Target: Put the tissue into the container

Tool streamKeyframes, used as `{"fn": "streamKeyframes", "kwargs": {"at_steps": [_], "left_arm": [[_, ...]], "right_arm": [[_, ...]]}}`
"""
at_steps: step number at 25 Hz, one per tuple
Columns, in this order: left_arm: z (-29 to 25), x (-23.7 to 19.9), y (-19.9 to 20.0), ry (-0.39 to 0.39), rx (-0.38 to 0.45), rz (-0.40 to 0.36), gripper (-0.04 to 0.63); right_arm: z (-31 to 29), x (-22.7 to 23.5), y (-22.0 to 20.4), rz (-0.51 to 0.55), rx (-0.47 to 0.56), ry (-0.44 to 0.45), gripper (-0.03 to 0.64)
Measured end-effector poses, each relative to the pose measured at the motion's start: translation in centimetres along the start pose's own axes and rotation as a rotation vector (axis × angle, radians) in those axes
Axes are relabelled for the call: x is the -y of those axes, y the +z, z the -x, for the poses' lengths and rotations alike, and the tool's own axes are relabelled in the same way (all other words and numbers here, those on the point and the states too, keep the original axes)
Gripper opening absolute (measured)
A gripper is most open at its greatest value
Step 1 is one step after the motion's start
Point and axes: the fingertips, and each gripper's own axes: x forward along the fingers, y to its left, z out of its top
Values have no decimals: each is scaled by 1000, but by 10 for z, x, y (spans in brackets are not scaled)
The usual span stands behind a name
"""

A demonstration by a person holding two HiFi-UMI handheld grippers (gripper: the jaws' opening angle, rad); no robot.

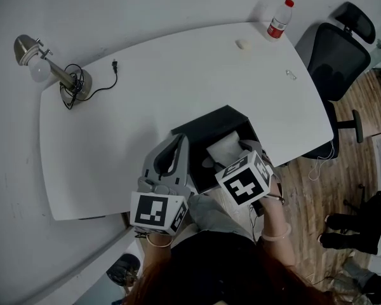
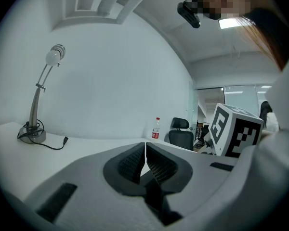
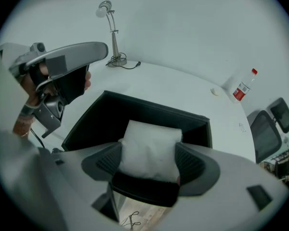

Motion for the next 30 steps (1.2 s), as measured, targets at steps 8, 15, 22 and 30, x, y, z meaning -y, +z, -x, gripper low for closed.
{"fn": "streamKeyframes", "kwargs": {"at_steps": [8, 15, 22, 30], "left_arm": [[2, 4, 5, -4, 11, -8, 32], [11, 9, 12, 1, 25, -20, 32], [28, 18, 19, 16, 42, -38, 32], [53, 33, 27, 31, 70, -57, 32]], "right_arm": [[4, -2, 2, -3, 16, 38, 362], [17, 0, 3, -5, 71, 14, 362], [39, -1, 7, -55, 200, -24, 362], [70, -8, 9, -40, 346, -80, 360]]}}
